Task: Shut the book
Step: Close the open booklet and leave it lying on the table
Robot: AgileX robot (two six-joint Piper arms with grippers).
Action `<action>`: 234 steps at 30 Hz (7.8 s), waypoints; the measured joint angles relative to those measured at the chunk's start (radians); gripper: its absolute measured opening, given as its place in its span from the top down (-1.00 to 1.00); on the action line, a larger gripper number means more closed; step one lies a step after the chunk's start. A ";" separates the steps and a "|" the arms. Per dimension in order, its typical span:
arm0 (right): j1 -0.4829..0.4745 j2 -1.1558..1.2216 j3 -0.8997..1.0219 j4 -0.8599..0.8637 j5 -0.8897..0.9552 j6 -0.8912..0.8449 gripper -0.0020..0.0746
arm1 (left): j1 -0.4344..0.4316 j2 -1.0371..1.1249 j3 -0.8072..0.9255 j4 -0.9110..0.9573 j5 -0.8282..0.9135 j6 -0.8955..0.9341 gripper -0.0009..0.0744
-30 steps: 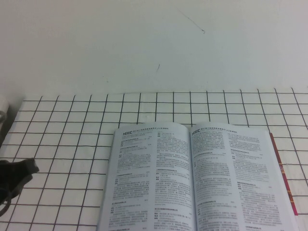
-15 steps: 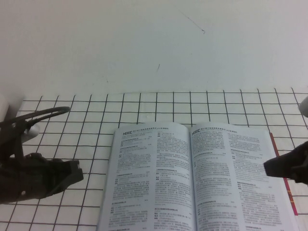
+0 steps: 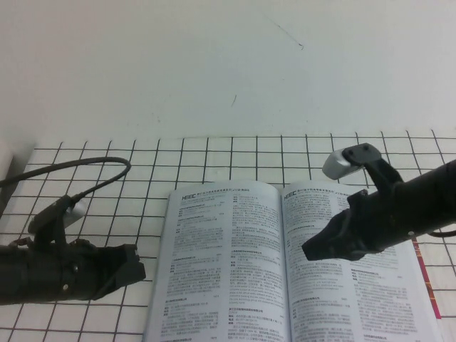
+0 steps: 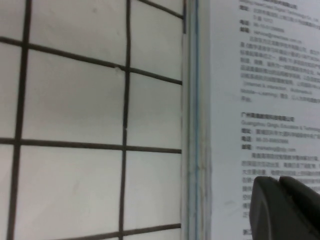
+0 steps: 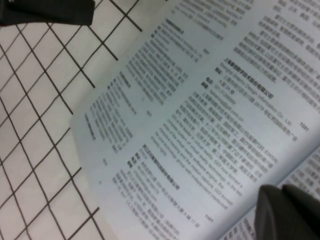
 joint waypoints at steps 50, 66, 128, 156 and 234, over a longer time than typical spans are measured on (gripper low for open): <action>0.003 0.261 -0.042 -0.046 -0.036 -0.001 0.95 | -0.163 0.237 -0.082 -0.241 0.253 0.296 0.99; 0.001 0.262 -0.042 -0.050 -0.041 -0.003 0.95 | -0.366 0.125 -0.467 -0.142 0.293 0.091 0.99; -0.175 -1.530 0.510 -0.864 -0.169 0.617 0.95 | -0.365 -1.143 0.176 1.249 -0.107 -0.782 0.99; -0.175 -1.530 0.695 -0.871 -0.152 0.617 0.95 | -0.286 -1.304 0.528 1.330 -0.292 -0.819 0.99; -0.258 -1.740 1.004 -1.081 -0.408 0.957 0.95 | 0.033 -1.567 0.612 1.381 -0.212 -0.924 0.99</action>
